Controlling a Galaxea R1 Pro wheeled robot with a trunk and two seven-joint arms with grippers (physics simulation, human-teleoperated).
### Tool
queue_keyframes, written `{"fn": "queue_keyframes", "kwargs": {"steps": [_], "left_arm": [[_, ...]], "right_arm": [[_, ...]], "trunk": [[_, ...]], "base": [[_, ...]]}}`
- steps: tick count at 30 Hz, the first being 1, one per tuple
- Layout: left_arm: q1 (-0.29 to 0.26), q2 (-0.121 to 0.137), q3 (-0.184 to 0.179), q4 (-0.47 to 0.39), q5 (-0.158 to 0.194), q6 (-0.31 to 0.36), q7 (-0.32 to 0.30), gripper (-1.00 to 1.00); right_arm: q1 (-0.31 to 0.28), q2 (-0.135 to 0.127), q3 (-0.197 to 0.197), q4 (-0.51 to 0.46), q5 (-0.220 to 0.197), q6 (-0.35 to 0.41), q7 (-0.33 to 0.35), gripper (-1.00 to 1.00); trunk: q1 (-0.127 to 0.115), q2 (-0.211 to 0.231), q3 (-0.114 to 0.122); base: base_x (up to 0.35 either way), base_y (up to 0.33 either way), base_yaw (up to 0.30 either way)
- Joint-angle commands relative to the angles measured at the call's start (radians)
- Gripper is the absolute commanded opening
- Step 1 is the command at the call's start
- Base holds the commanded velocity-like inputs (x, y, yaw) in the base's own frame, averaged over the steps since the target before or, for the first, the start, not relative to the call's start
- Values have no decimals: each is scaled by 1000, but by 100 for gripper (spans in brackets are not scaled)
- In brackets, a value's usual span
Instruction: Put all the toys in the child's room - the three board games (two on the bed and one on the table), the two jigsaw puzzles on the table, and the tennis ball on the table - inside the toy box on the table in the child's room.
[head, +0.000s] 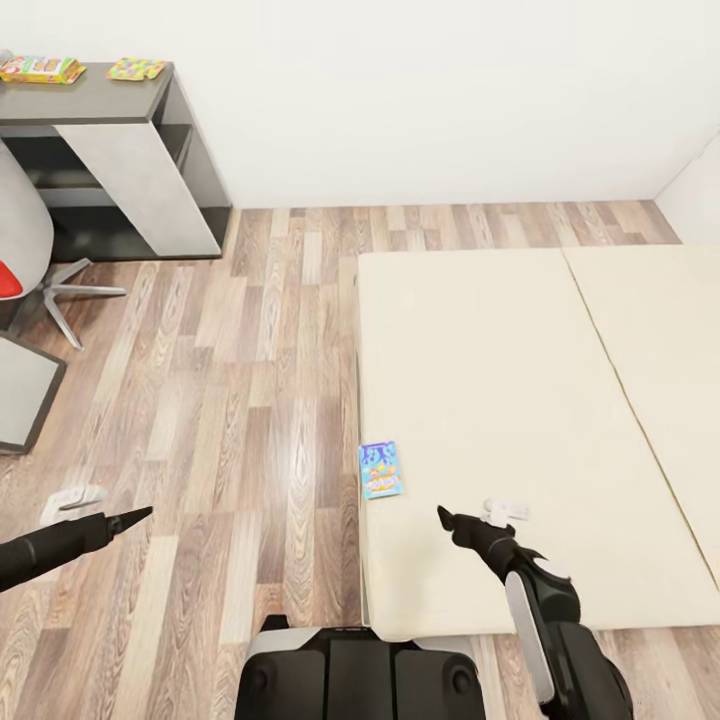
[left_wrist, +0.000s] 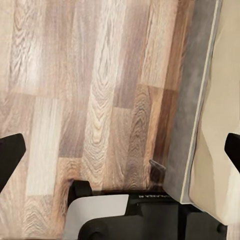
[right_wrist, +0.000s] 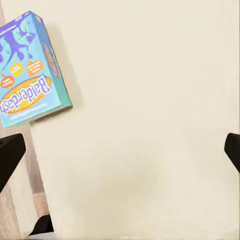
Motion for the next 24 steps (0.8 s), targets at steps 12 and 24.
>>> {"fn": "queue_keyframes", "kwargs": {"steps": [12,24], "left_arm": [[-4,-22,-105,0,2,7,187,100],[-4,-35,-127,0,5,8,259,100]], "right_arm": [[-42,6,7,75,-10,10,-153,100],[-59,7,7,85,-15,85,-158,100]], "trunk": [[1,-2,18],[1,-2,38]], "base": [[0,0,0],[0,0,0]]}}
